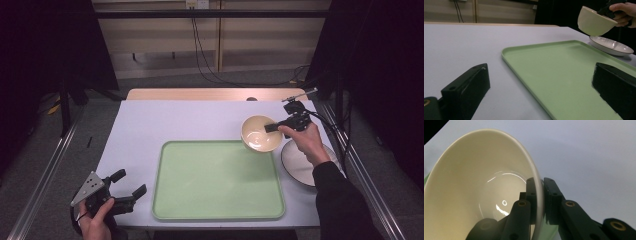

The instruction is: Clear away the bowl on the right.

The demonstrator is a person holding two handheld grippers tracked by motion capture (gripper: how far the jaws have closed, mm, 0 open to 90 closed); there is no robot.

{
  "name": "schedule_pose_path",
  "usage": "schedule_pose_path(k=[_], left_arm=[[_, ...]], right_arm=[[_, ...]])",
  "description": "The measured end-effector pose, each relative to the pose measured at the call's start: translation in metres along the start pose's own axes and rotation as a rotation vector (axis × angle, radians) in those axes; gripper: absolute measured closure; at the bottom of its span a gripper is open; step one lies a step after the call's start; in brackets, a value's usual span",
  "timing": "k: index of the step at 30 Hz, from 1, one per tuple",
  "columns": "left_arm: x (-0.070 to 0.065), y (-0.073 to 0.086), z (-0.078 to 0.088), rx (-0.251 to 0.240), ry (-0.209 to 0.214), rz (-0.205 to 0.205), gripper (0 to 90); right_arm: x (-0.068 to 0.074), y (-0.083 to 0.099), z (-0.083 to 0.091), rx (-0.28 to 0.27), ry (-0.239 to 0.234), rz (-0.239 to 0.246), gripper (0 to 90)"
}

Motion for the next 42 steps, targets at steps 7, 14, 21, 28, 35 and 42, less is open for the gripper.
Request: schedule_pose_path(k=[7,14,21,28,35,42], left_arm=[[0.001,0.000,0.000,0.000,-0.002,0.002,1.5],[0.001,0.000,0.001,0.001,-0.003,-0.004,1.5],[0.000,0.001,0.002,0.005,0.008,-0.006,1.5],[0.000,0.001,0.002,0.004,0.004,-0.003,1.5],[0.001,0.001,0.002,0.007,0.002,-0.013,1.5],[0.000,0.001,0.002,0.004,0.004,-0.008,1.5]], right_arm=[[-0.005,0.004,-0.014,0.052,0.039,-0.030,83.7],[-0.009,0.007,-0.026,0.073,0.062,-0.034,83.8],[-0.025,0.017,-0.032,0.110,0.063,-0.078,83.8],[-0.029,0.021,-0.036,0.122,0.053,-0.090,83.8],[-0.030,0.025,-0.042,0.158,0.068,-0.093,83.8],[-0.032,0.029,-0.046,0.169,0.063,-0.114,84.1]])
Point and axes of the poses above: each handheld gripper's, and its own axes: z roughly backward along the jaws, y roughly out of its underside, x roughly to its left, the point moved 5 cm from there along -z, roughly forward along the jaws, and after that the axes turned 9 degrees about -y, right-handed, at the moved point
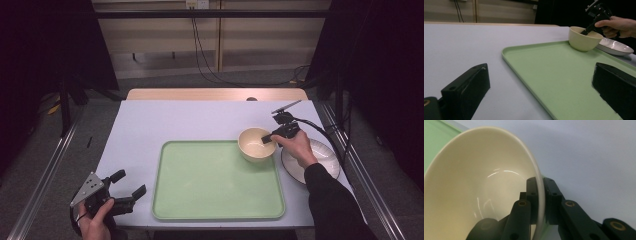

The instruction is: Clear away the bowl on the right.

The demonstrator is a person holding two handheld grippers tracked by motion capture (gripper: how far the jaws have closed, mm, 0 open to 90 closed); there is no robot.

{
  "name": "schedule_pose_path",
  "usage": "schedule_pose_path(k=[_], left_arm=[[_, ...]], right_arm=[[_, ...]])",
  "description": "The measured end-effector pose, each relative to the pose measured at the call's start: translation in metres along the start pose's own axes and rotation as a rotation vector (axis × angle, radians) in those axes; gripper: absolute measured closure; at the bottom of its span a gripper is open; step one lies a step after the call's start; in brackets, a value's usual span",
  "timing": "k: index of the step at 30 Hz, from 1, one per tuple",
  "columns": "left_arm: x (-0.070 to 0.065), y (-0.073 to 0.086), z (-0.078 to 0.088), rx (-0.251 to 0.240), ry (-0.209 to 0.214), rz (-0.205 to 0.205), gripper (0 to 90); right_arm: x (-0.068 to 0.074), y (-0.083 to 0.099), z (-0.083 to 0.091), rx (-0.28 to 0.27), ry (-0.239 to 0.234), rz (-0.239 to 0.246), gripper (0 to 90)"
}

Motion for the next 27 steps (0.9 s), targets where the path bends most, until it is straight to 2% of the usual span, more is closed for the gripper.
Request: schedule_pose_path(k=[13,17,18,22,24,27], left_arm=[[0.0001,0.0002,0.0002,0.004,0.003,-0.006,1.5],[0.0001,0.0000,0.0004,0.002,0.001,-0.010,1.6],[0.0002,0.0001,0.0004,0.002,-0.001,-0.009,1.5],[0.0004,0.0001,0.0003,0.002,-0.001,-0.009,1.6],[-0.0003,0.0001,0.0001,-0.001,-0.001,0.002,1.5],[-0.0002,0.0001,0.0002,0.000,0.002,0.000,1.6]], right_arm=[[0.0010,0.0027,-0.0020,-0.007,0.032,0.028,84.0],[0.0008,0.0028,-0.0037,-0.025,0.033,0.064,83.9],[0.0012,0.0039,-0.0029,-0.016,0.043,0.050,83.7],[0.0010,0.0024,-0.0040,-0.049,0.034,0.082,82.5],[0.0018,0.0024,-0.0031,-0.053,0.039,0.070,79.4],[0.0017,0.0037,-0.0036,-0.043,0.043,0.091,71.4]])
Point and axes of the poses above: each handheld gripper's, and its own axes: z roughly backward along the jaws, y roughly out of its underside, x roughly to its left, the point moved 5 cm from there along -z, roughly forward along the jaws, and after that the axes turned 9 degrees about -y, right-handed, at the moved point
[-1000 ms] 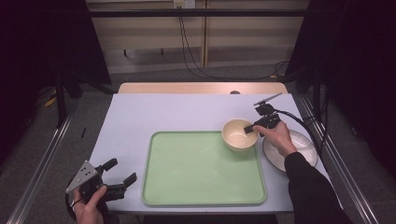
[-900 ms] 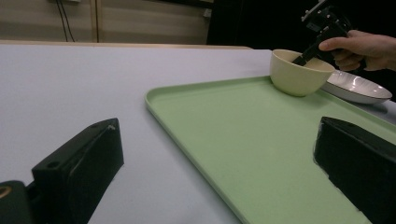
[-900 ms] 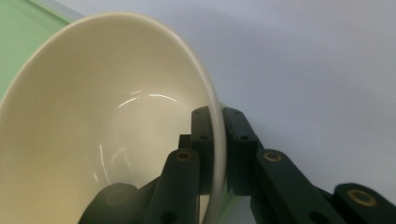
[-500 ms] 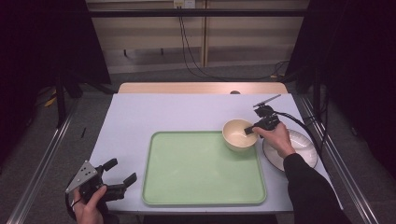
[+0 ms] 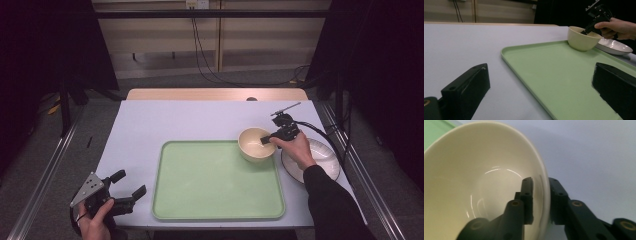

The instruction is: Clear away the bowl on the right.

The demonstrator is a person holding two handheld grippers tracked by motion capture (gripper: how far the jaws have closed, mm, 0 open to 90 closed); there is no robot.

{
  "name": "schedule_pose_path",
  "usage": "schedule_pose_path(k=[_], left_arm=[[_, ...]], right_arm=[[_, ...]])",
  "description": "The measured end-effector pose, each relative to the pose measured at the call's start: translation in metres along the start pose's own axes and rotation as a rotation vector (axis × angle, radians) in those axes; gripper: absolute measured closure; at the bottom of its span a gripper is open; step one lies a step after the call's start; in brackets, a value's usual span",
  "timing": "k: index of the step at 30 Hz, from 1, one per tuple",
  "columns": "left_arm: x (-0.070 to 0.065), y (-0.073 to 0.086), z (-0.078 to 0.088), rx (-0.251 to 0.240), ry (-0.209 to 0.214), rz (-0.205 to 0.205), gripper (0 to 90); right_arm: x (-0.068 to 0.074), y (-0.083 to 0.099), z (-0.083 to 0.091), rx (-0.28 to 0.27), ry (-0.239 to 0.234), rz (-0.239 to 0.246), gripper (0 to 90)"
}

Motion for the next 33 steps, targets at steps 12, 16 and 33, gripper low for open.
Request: schedule_pose_path(k=[12,16,33], left_arm=[[0.0003,-0.0001,0.0001,0.000,-0.001,-0.007,1.6],[-0.0001,-0.0001,0.0000,0.000,0.003,-0.003,1.5],[-0.0003,-0.0001,0.0001,-0.001,0.005,-0.003,1.6]], right_arm=[[-0.0003,-0.0025,0.0014,-0.052,0.010,0.027,42.7],[-0.0007,-0.0036,0.0019,-0.067,0.006,0.052,35.0],[-0.0006,-0.0069,0.0086,-0.139,0.020,0.066,4.5]])
Point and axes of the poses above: each handheld gripper's, and its own axes: z roughly backward along the jaws, y roughly out of its underside, x roughly to its left, the point moved 5 cm from there along -z, roughly forward along the jaws, and after that the axes turned 9 degrees about -y, right-handed, at the moved point
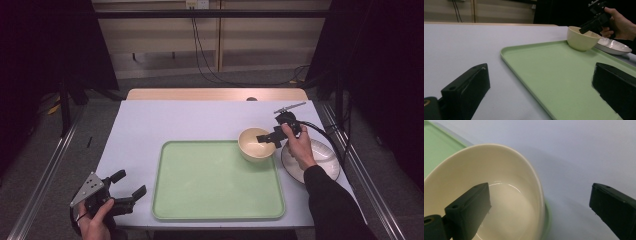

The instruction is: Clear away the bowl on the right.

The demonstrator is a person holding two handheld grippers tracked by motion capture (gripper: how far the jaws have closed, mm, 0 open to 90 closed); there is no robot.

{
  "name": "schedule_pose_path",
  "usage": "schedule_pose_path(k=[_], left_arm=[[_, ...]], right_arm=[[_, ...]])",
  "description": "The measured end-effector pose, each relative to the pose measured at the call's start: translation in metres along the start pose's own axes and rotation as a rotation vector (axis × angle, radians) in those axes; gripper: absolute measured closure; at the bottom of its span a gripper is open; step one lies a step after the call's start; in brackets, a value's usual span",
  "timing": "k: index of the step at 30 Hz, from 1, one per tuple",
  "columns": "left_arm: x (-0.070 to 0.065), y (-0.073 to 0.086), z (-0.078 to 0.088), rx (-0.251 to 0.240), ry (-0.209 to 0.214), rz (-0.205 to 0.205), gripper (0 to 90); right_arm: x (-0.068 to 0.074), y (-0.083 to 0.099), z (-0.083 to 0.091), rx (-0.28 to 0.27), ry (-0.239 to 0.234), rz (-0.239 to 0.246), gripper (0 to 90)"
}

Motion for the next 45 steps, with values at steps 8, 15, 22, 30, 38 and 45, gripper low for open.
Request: schedule_pose_path(k=[8,15,22,30,38,45], left_arm=[[0.000,0.000,0.000,0.000,-0.001,0.003,1.5],[0.000,0.000,-0.001,-0.001,-0.003,0.003,1.5],[0.000,0.000,-0.001,0.002,-0.004,0.001,1.6],[0.000,0.000,-0.002,-0.001,-0.008,0.008,1.5],[0.000,0.000,-0.002,-0.002,-0.008,0.009,1.5],[0.000,0.000,-0.002,0.002,-0.016,0.008,1.7]], right_arm=[[0.000,-0.001,0.012,-0.086,0.066,0.031,3.9],[0.002,0.002,0.024,-0.144,0.060,0.030,2.6],[-0.001,0.009,0.033,-0.145,0.035,0.039,2.3],[-0.006,0.020,0.052,-0.177,0.030,0.029,2.2],[-0.003,0.030,0.069,-0.213,0.064,0.056,2.0],[-0.004,0.042,0.084,-0.261,0.085,0.050,2.0]])
Point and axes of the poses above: each handheld gripper's, and its own axes: z roughly backward along the jaws, y roughly out of its underside, x roughly to its left, the point moved 5 cm from there along -z, roughly forward along the jaws, and after that the axes turned 9 degrees about -y, right-handed, at the moved point
